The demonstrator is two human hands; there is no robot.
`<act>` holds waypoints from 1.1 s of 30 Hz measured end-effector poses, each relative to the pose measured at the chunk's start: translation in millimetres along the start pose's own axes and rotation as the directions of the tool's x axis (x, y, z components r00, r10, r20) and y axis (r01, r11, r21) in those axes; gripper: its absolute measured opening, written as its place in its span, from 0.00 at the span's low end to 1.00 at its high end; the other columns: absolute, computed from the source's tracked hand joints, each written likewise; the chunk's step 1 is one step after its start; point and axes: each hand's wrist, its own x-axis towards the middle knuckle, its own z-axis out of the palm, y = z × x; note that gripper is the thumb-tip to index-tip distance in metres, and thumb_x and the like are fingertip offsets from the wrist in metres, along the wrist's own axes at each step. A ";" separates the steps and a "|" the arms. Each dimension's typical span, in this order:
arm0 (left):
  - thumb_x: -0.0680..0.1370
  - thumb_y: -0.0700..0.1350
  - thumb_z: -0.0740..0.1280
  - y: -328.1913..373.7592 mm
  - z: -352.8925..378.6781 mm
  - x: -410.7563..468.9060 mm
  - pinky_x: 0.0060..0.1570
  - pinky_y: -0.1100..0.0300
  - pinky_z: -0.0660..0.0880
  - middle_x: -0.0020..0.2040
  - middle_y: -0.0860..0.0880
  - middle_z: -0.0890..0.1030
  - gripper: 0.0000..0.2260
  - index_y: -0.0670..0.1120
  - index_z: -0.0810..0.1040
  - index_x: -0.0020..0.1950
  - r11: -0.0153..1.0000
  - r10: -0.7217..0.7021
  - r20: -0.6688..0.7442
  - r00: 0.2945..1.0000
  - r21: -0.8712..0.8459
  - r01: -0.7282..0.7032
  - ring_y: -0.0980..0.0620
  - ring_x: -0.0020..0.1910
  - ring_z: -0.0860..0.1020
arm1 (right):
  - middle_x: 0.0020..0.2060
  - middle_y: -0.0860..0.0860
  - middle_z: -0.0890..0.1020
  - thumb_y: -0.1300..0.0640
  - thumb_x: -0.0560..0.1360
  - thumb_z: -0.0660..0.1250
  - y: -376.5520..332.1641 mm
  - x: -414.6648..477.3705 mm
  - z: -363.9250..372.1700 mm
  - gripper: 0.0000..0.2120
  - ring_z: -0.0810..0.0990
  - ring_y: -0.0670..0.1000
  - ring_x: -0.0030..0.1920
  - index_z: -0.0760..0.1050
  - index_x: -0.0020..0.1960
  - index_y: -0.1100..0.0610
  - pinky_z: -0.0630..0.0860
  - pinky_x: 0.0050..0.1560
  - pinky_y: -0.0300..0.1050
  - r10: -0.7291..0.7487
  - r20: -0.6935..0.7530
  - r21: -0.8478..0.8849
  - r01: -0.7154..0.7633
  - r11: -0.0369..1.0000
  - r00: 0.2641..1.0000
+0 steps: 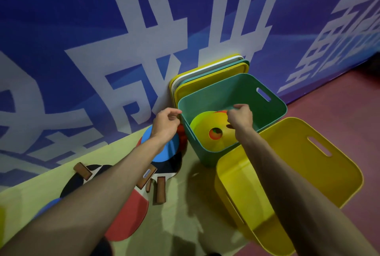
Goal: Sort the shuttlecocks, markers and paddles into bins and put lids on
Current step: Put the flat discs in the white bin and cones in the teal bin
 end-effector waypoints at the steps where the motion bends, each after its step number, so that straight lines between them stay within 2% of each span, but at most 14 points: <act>1: 0.78 0.37 0.61 -2.4 -5.1 -2.7 0.40 0.58 0.74 0.54 0.53 0.78 0.13 0.53 0.78 0.54 1.000 0.000 -0.005 1.000 -0.012 0.000 0.54 0.52 0.77 | 0.60 0.57 0.74 0.64 0.73 0.64 -1.2 -5.4 6.2 0.19 0.78 0.56 0.53 0.70 0.63 0.57 0.81 0.47 0.52 -0.039 0.020 -0.012 0.039 0.999 0.999; 3: 0.77 0.36 0.61 -9.6 -17.7 -8.2 0.39 0.62 0.74 0.53 0.53 0.79 0.13 0.52 0.78 0.53 0.998 0.003 -0.033 0.999 -0.059 -0.005 0.54 0.52 0.77 | 0.56 0.57 0.78 0.63 0.71 0.64 -2.6 -18.1 23.1 0.17 0.78 0.57 0.55 0.73 0.59 0.56 0.79 0.54 0.56 -0.122 0.062 -0.056 0.125 0.991 0.991; 6: 0.77 0.35 0.63 -26.3 -43.9 -18.2 0.38 0.69 0.75 0.52 0.52 0.80 0.12 0.51 0.79 0.51 0.994 -0.033 -0.087 0.996 -0.102 0.024 0.55 0.50 0.78 | 0.53 0.56 0.81 0.65 0.72 0.63 -10.1 -46.2 52.8 0.15 0.79 0.56 0.54 0.76 0.57 0.58 0.79 0.55 0.57 -0.224 0.160 -0.100 0.242 0.965 0.961; 9: 0.76 0.35 0.65 -50.1 -76.0 -30.0 0.49 0.64 0.74 0.49 0.51 0.82 0.11 0.51 0.79 0.48 0.985 -0.093 -0.148 0.985 -0.160 0.069 0.54 0.52 0.79 | 0.52 0.54 0.82 0.65 0.72 0.61 -17.1 -74.1 86.1 0.15 0.79 0.53 0.53 0.76 0.57 0.58 0.77 0.57 0.52 -0.278 0.262 -0.149 0.324 0.934 0.924; 11: 0.75 0.35 0.66 -66.7 -99.6 -41.0 0.48 0.65 0.73 0.48 0.50 0.83 0.10 0.50 0.79 0.47 0.973 -0.145 -0.182 0.973 -0.202 0.107 0.53 0.50 0.80 | 0.50 0.53 0.83 0.64 0.72 0.61 -20.1 -90.9 108.0 0.13 0.80 0.52 0.50 0.77 0.54 0.56 0.77 0.56 0.49 -0.308 0.327 -0.167 0.375 0.912 0.894; 13: 0.76 0.36 0.66 -83.2 -122.6 -52.7 0.44 0.67 0.72 0.47 0.48 0.83 0.08 0.49 0.79 0.48 0.960 -0.189 -0.209 0.960 -0.244 0.136 0.53 0.48 0.81 | 0.46 0.53 0.83 0.63 0.72 0.61 -19.1 -103.5 129.4 0.11 0.82 0.54 0.47 0.77 0.52 0.54 0.80 0.52 0.52 -0.316 0.387 -0.160 0.401 0.902 0.866; 15: 0.76 0.37 0.65 -98.4 -145.5 -64.0 0.41 0.67 0.70 0.46 0.48 0.83 0.07 0.48 0.80 0.48 0.947 -0.231 -0.249 0.941 -0.280 0.159 0.53 0.47 0.81 | 0.45 0.53 0.82 0.62 0.72 0.61 -17.6 -116.2 148.0 0.10 0.82 0.53 0.43 0.76 0.50 0.53 0.81 0.48 0.52 -0.307 0.449 -0.160 0.414 0.896 0.839; 19: 0.75 0.37 0.66 -127.1 -184.8 -81.5 0.35 0.66 0.70 0.44 0.48 0.83 0.07 0.46 0.81 0.49 0.915 -0.313 -0.312 0.897 -0.352 0.197 0.57 0.36 0.78 | 0.47 0.52 0.81 0.62 0.74 0.60 -12.4 -138.8 179.7 0.10 0.81 0.54 0.47 0.75 0.53 0.53 0.80 0.52 0.54 -0.288 0.542 -0.197 0.453 0.870 0.789; 21: 0.75 0.36 0.66 -142.5 -200.4 -88.6 0.39 0.63 0.73 0.44 0.47 0.83 0.07 0.47 0.81 0.47 0.892 -0.356 -0.328 0.875 -0.399 0.213 0.54 0.38 0.79 | 0.45 0.51 0.80 0.63 0.76 0.60 -11.6 -149.3 192.8 0.11 0.79 0.50 0.44 0.75 0.56 0.56 0.79 0.48 0.48 -0.278 0.586 -0.216 0.478 0.852 0.761; 24: 0.74 0.35 0.66 -170.4 -218.4 -97.1 0.53 0.60 0.76 0.47 0.47 0.84 0.08 0.47 0.81 0.45 0.868 -0.398 -0.354 0.846 -0.445 0.222 0.52 0.47 0.81 | 0.46 0.51 0.79 0.63 0.77 0.59 -10.4 -162.1 212.7 0.12 0.77 0.48 0.41 0.75 0.58 0.58 0.74 0.39 0.39 -0.274 0.632 -0.257 0.530 0.808 0.725; 27: 0.76 0.33 0.62 -200.3 -231.5 -110.8 0.57 0.59 0.74 0.48 0.46 0.83 0.10 0.45 0.80 0.47 0.848 -0.450 -0.378 0.809 -0.467 0.253 0.50 0.49 0.81 | 0.48 0.51 0.78 0.62 0.78 0.60 -4.7 -174.7 235.5 0.11 0.76 0.46 0.40 0.75 0.59 0.57 0.68 0.32 0.33 -0.254 0.682 -0.274 0.561 0.781 0.686; 30: 0.77 0.34 0.62 -232.8 -238.9 -127.8 0.56 0.59 0.73 0.50 0.45 0.82 0.09 0.45 0.80 0.49 0.817 -0.523 -0.411 0.746 -0.490 0.304 0.49 0.51 0.79 | 0.51 0.52 0.79 0.62 0.78 0.61 5.1 -189.5 258.6 0.10 0.77 0.47 0.44 0.75 0.58 0.56 0.74 0.37 0.34 -0.200 0.744 -0.289 0.578 0.763 0.637; 33: 0.78 0.36 0.63 -265.2 -241.6 -142.8 0.52 0.60 0.72 0.51 0.46 0.81 0.08 0.44 0.80 0.52 0.786 -0.594 -0.426 0.682 -0.487 0.380 0.50 0.51 0.78 | 0.54 0.52 0.80 0.61 0.78 0.61 19.0 -204.3 280.0 0.09 0.79 0.50 0.48 0.75 0.56 0.54 0.80 0.46 0.42 -0.126 0.803 -0.328 0.609 0.723 0.583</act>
